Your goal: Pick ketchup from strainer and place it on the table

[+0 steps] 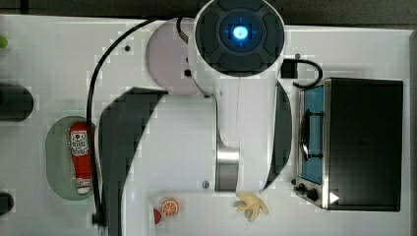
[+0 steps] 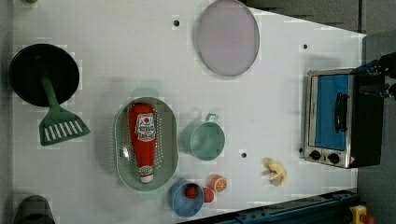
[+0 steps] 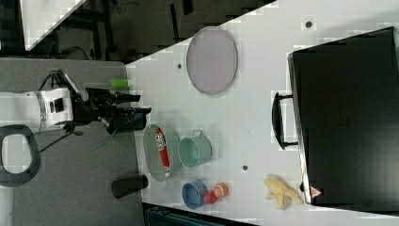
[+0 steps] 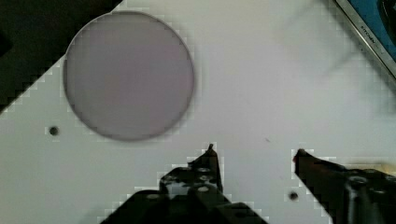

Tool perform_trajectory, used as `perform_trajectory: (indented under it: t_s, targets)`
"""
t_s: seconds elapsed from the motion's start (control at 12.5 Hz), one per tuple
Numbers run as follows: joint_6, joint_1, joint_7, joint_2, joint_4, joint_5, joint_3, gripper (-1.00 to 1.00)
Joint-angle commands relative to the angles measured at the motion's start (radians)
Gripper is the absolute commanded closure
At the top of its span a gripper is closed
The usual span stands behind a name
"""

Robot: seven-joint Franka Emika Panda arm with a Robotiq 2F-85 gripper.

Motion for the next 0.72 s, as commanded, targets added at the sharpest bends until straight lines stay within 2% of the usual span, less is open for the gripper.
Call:
perform_trajectory:
  t_s: [0.08, 0.24, 0.48, 0.72]
  targets:
    - [-0.106, -0.106, 0.037, -0.206, -0.14, 0.035, 0.047, -0.58]
    - [-0.105, -0.096, 0.038, -0.201, -0.14, 0.04, 0.076, -0.99]
    - [-0.095, -0.062, 0.038, -0.181, -0.14, 0.046, 0.178, -1.0]
    - [-0.043, -0.033, 0.039, -0.142, -0.139, 0.046, 0.324, -1.0]
